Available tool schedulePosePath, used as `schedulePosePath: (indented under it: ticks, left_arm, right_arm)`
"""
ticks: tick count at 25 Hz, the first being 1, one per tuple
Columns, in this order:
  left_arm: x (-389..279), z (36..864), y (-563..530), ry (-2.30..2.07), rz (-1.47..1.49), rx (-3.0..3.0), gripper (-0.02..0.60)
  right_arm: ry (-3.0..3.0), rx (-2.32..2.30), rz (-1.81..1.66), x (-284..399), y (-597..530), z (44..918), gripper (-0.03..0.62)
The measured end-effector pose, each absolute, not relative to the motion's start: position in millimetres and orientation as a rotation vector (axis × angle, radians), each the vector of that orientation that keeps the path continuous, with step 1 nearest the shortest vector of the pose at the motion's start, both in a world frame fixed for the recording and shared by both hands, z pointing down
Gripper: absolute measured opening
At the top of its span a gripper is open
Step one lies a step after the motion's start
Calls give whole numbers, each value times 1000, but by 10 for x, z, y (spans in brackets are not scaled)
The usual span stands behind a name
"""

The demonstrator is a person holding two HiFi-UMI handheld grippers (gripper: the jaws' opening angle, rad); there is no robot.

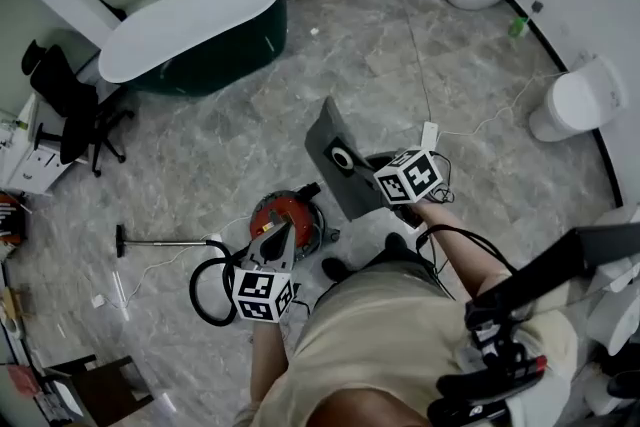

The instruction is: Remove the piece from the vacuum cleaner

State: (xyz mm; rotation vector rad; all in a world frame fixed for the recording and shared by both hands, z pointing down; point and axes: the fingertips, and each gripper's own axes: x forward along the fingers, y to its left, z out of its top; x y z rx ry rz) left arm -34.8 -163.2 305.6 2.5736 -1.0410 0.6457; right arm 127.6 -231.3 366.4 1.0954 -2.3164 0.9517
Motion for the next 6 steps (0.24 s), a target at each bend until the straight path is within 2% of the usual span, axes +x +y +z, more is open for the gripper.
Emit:
schedulePosePath:
  ticks: [2, 6]
  left_arm:
    - [-85, 2967, -1609, -1067, 628, 2584, -3]
    - [987, 2947, -1469, -1055, 578, 2614, -3]
  right_arm:
    - [-2326, 1070, 941, 1483, -2267, 3652, 23]
    - [-2315, 1090, 934, 2508, -2036, 3696, 23]
